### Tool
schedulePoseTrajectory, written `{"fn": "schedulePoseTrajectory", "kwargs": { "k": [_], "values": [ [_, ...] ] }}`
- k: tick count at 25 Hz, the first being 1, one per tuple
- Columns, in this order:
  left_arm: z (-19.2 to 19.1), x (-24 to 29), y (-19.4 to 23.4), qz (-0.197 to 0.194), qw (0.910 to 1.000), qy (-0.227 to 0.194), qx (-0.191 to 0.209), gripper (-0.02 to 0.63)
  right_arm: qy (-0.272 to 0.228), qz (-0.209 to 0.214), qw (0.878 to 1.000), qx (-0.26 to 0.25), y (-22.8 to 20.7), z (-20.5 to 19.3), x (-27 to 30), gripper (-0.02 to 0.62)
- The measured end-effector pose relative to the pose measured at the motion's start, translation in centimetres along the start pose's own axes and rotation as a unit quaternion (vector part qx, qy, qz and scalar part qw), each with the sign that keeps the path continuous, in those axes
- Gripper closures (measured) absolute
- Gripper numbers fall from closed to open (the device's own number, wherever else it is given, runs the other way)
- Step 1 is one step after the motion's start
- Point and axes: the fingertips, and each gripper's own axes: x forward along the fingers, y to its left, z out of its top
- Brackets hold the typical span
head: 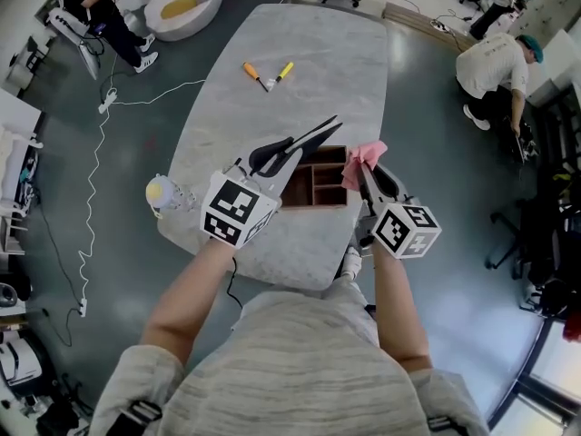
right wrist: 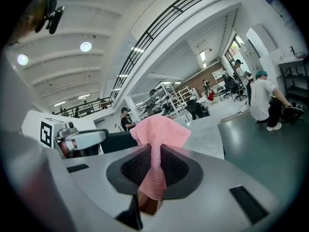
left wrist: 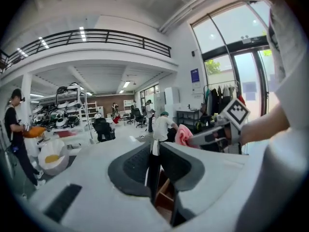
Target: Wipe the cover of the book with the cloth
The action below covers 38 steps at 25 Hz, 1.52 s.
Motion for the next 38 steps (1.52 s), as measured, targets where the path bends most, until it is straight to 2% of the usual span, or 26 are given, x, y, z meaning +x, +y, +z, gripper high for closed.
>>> {"fn": "schedulePoseTrajectory", "kwargs": {
  "k": [4, 8, 11, 15, 18, 21, 25, 27, 28, 30, 32, 38],
  "values": [
    [-0.7, -1.1, -3.2, -0.046, 0.9972, 0.014, 0.057, 0.535, 0.047, 0.075, 0.993, -0.076, 1.8, 2.6, -0.4, 0.545],
    [-2.2, -1.9, -6.1, -0.072, 0.9945, 0.019, 0.074, 0.534, 0.092, 0.142, 0.975, -0.143, 4.3, 5.3, -0.5, 0.546],
    [-3.1, -2.1, -7.9, -0.087, 0.9932, 0.026, 0.072, 0.534, 0.129, 0.193, 0.955, -0.183, 6.1, 6.5, -0.4, 0.545],
    [-3.9, -2.5, -9.0, -0.095, 0.9926, 0.027, 0.069, 0.534, 0.201, 0.248, 0.915, -0.246, 7.8, 5.9, 1.1, 0.545],
    [-4.5, -3.0, -9.6, -0.107, 0.9909, 0.030, 0.075, 0.534, 0.260, 0.274, 0.873, -0.310, 8.3, 4.2, 2.4, 0.546],
    [-5.0, -3.5, -9.8, -0.117, 0.9901, 0.031, 0.070, 0.535, 0.337, 0.311, 0.812, -0.361, 8.6, 0.9, 3.1, 0.546],
    [-5.2, -3.9, -9.9, -0.119, 0.9911, 0.028, 0.052, 0.534, 0.419, 0.377, 0.725, -0.396, 9.0, -3.4, 2.6, 0.546],
    [-5.1, -3.9, -9.7, -0.117, 0.9919, 0.025, 0.045, 0.534, 0.442, 0.399, 0.691, -0.409, 9.2, -4.7, 2.5, 0.546],
    [-5.1, -4.0, -9.6, -0.116, 0.9921, 0.025, 0.042, 0.535, 0.450, 0.406, 0.680, -0.412, 9.3, -5.2, 2.6, 0.546],
    [-5.2, -4.0, -9.5, -0.117, 0.9920, 0.028, 0.039, 0.534, 0.461, 0.417, 0.666, -0.413, 9.5, -5.9, 2.9, 0.546],
    [-5.4, -4.0, -9.6, -0.120, 0.9917, 0.031, 0.035, 0.535, 0.469, 0.423, 0.658, -0.411, 9.5, -6.7, 3.3, 0.546],
    [-5.6, -4.3, -9.6, -0.127, 0.9910, 0.033, 0.023, 0.534, 0.480, 0.419, 0.652, -0.411, 9.0, -9.3, 6.5, 0.546]
  ]
}}
